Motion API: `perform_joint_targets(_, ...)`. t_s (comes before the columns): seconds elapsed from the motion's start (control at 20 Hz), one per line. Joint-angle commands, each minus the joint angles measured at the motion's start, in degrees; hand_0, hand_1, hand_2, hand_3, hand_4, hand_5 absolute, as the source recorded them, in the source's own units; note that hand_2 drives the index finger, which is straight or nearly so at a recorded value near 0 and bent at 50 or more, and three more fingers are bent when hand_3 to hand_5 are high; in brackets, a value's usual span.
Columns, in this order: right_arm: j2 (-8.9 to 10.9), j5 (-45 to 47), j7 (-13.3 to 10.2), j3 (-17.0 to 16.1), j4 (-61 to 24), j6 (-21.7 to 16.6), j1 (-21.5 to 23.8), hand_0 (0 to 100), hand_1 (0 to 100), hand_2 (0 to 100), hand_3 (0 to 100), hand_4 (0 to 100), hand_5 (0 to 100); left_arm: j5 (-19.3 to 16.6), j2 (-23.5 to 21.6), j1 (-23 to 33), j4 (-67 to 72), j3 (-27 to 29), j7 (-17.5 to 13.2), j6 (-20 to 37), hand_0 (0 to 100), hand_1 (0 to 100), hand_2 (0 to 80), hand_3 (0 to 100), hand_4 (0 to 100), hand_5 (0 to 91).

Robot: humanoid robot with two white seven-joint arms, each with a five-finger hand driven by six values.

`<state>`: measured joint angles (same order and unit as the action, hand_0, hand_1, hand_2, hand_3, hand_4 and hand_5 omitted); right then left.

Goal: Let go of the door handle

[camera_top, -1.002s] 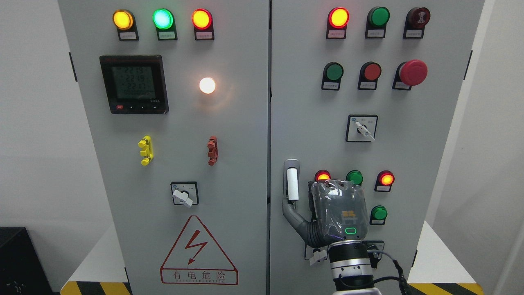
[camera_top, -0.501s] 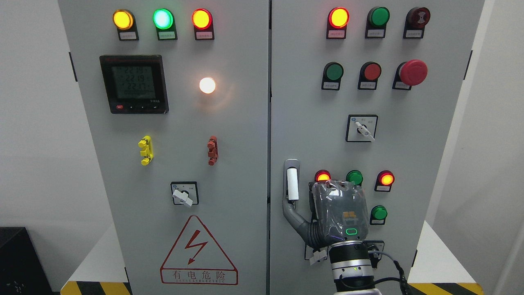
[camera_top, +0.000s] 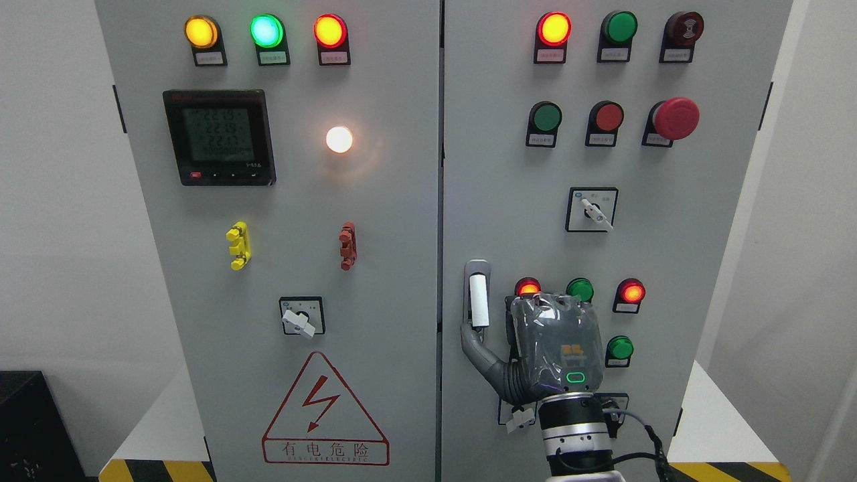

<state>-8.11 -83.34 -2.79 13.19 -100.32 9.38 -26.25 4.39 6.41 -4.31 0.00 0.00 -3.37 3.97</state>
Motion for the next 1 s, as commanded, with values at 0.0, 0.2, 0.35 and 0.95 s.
perform_joint_targets(0.0,0.02,0.11,0.41,-0.01,-0.23,0.03,-0.03,32,28,91,100,100,92,0.00,0.00,0.00,-1.14,-1.23,0.03,-0.01,0,0,2.5,9,1,0.0)
perform_joint_targets(0.2,0.02,0.11,0.41,-0.01,-0.23,0.12,-0.12,34,28,91,100,100,92,0.00,0.00,0.00,-1.14,-1.23,0.03,-0.01,0,0,2.5,9,1,0.0)
perform_joint_targets(0.35,0.02,0.11,0.41,-0.01,-0.23,0.12,-0.12,34,28,91,100,100,92,0.00,0.00,0.00,-1.14,-1.23,0.03,-0.01,0,0,2.5,9,1,0.0)
perform_joint_targets(0.95,0.02,0.11,0.41,-0.10,-0.23,0.12,-0.03,38,32,92,100,100,92,0.00,0.00,0.00,-1.14,-1.23,0.03,-0.01,0,0,2.3,8,1,0.0)
